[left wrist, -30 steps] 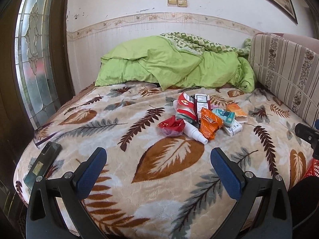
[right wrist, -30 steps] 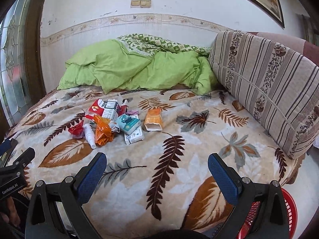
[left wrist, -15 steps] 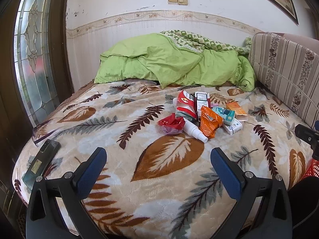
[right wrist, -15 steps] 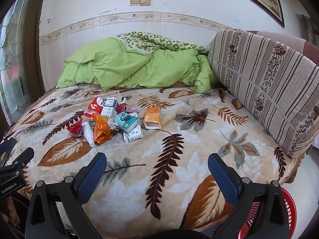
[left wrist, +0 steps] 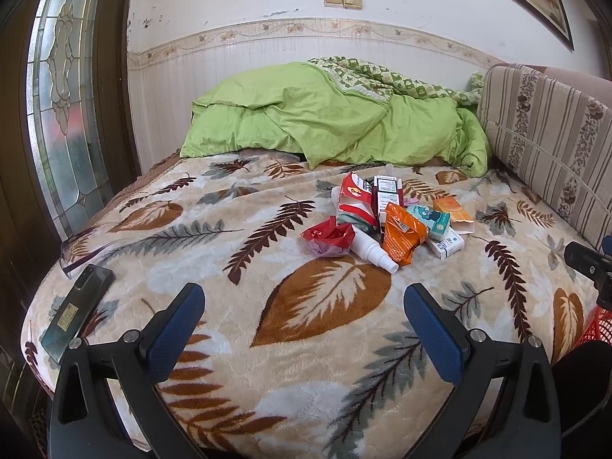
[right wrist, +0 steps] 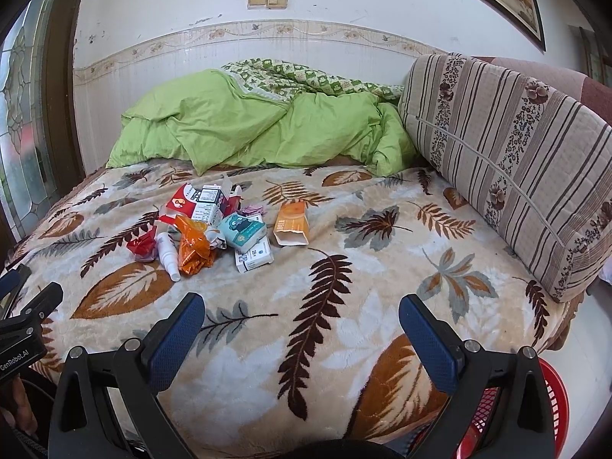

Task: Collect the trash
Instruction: 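Move both tools toward the trash pile on the blanket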

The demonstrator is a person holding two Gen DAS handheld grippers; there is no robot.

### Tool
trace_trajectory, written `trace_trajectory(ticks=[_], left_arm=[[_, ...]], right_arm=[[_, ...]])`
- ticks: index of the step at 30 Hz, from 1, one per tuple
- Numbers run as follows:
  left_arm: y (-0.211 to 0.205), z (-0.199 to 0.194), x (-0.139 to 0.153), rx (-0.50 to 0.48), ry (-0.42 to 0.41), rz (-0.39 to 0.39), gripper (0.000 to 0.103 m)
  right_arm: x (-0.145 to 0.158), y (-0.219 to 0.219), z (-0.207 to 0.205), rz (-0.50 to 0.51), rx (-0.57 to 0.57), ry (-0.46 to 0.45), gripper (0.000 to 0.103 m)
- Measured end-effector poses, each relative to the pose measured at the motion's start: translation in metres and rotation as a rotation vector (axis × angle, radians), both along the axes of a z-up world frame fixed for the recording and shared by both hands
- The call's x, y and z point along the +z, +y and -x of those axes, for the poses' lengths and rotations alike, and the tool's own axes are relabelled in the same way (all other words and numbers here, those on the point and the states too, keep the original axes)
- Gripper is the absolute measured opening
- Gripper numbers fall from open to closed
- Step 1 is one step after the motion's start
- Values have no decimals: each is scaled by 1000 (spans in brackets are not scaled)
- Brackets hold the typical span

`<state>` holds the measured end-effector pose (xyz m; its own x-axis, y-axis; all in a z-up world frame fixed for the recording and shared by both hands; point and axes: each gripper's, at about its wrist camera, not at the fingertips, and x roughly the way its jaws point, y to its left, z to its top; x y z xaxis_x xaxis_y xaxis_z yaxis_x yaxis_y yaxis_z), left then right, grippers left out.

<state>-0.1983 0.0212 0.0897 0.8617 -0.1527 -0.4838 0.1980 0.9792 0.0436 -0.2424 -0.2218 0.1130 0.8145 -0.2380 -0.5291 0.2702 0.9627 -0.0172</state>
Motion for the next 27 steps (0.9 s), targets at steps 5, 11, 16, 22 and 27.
trace_trajectory(ticks=[5, 11, 16, 22, 27], left_arm=[[0, 0, 0, 1, 0, 0, 103], [1, 0, 1, -1, 1, 2, 103], [1, -1, 1, -1, 1, 2, 103], [1, -1, 1, -1, 3, 3, 103], [2, -1, -1, -2, 17, 9, 103]], right_arm=[[0, -1, 0, 0, 0, 1, 102], [0, -1, 1, -1, 0, 1, 102], [0, -1, 1, 0, 0, 1, 102], [0, -2, 1, 0, 1, 2, 102], [-3, -6, 0, -21, 4, 12, 102]])
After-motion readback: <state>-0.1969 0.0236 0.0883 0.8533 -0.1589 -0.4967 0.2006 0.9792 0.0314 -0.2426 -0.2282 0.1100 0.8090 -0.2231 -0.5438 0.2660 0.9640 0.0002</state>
